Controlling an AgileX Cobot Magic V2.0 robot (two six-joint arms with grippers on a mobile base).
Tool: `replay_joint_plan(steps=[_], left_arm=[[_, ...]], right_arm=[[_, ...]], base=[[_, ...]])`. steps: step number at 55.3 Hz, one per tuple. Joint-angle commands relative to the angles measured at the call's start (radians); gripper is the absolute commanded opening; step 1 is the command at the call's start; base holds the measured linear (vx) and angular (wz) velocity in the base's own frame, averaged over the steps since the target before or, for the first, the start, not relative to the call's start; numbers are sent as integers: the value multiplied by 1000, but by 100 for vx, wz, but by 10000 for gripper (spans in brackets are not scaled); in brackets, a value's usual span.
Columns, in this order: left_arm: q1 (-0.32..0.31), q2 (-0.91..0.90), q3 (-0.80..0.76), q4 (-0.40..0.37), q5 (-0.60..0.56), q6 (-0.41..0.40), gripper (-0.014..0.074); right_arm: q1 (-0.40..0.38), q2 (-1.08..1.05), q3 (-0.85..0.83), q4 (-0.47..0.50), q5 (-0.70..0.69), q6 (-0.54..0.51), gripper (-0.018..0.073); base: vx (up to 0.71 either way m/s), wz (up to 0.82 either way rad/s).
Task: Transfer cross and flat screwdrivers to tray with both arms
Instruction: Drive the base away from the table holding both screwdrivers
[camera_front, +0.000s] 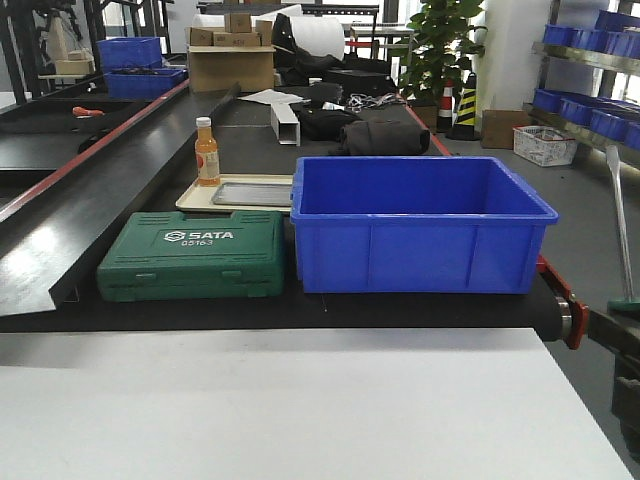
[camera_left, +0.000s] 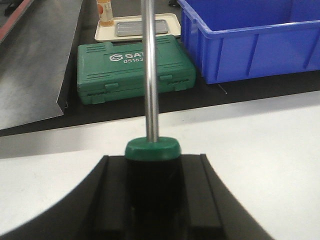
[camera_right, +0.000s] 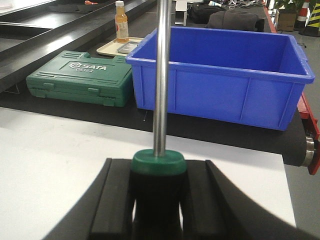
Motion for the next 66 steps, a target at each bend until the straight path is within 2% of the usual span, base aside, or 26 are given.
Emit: replay_joint_plan(steps=[1, 41, 66], left_arm=[[-3, -8, -31, -15, -83, -1, 0], [-3, -4, -31, -15, -85, -1, 0], [-3, -6, -31, -15, -85, -1, 0]], right_arm=[[-5, -9, -29, -1, -93, -2, -8], [-5, -9, -29, 0, -93, -1, -8], [-5, -9, -29, 3, -93, -1, -8]], base=[[0, 0], [-1, 0], [-17, 7]])
